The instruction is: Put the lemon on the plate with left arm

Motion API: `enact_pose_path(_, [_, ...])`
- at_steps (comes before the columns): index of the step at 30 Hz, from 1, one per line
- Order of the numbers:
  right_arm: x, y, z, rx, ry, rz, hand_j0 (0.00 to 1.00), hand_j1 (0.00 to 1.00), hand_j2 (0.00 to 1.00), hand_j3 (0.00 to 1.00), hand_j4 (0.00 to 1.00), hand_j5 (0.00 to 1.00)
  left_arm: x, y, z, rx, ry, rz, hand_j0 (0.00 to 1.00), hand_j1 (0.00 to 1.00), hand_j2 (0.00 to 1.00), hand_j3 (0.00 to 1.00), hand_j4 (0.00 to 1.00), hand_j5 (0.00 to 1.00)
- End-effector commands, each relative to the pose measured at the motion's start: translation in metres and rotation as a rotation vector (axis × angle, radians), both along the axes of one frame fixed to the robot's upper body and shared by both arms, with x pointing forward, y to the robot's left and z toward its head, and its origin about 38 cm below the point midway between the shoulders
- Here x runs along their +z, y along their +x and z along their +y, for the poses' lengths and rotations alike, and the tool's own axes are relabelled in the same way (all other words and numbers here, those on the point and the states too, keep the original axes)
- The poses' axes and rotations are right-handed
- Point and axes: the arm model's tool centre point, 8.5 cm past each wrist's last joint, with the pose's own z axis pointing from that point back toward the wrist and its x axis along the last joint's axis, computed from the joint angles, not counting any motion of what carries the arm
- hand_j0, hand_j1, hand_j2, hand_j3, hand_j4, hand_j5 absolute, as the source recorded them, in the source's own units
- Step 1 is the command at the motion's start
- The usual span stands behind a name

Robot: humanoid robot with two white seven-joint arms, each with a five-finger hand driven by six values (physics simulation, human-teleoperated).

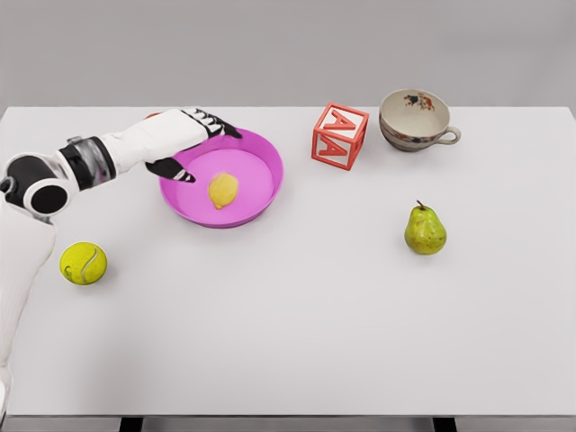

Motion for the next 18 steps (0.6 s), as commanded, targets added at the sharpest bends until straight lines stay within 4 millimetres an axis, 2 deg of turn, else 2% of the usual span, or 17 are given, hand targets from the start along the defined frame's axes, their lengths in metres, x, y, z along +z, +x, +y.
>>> enact_pose_path(1, [0.000, 0.000, 0.000, 0.000, 0.001, 0.001, 1.00, 1.00, 1.00, 1.00, 1.00, 1.00, 0.010, -0.002, 0.001, -0.004, -0.016, -0.023, 1.00, 1.00, 1.00, 1.00, 1.00, 1.00])
enact_pose_path(2, [0.000, 0.000, 0.000, 0.000, 0.000, -0.001, 1.00, 1.00, 1.00, 1.00, 1.00, 1.00, 0.018, -0.006, 0.012, 0.003, 0.004, -0.046, 1.00, 1.00, 1.00, 1.00, 1.00, 1.00])
enact_pose_path(5, [0.000, 0.000, 0.000, 0.000, 0.001, 0.001, 1.00, 1.00, 1.00, 1.00, 1.00, 1.00, 0.041, -0.023, 0.094, 0.066, 0.002, -0.014, 1.00, 1.00, 1.00, 1.00, 1.00, 1.00])
enact_pose_path(7, [0.000, 0.000, 0.000, 0.000, 0.001, 0.001, 1.00, 1.00, 1.00, 1.00, 1.00, 1.00, 0.050, -0.035, 0.122, 0.084, -0.007, 0.005, 1.00, 1.00, 1.00, 1.00, 1.00, 1.00])
enact_pose_path(10, [0.000, 0.000, 0.000, 0.000, 0.001, 0.001, 1.00, 1.00, 1.00, 1.00, 1.00, 1.00, 0.052, -0.040, 0.128, 0.087, -0.006, 0.009, 1.00, 1.00, 1.00, 1.00, 1.00, 1.00])
enact_pose_path(18, [0.000, 0.000, 0.000, 0.000, 0.001, 0.001, 1.00, 1.00, 1.00, 1.00, 1.00, 1.00, 0.050, -0.041, 0.131, 0.093, 0.011, 0.012, 1.00, 1.00, 1.00, 1.00, 1.00, 1.00])
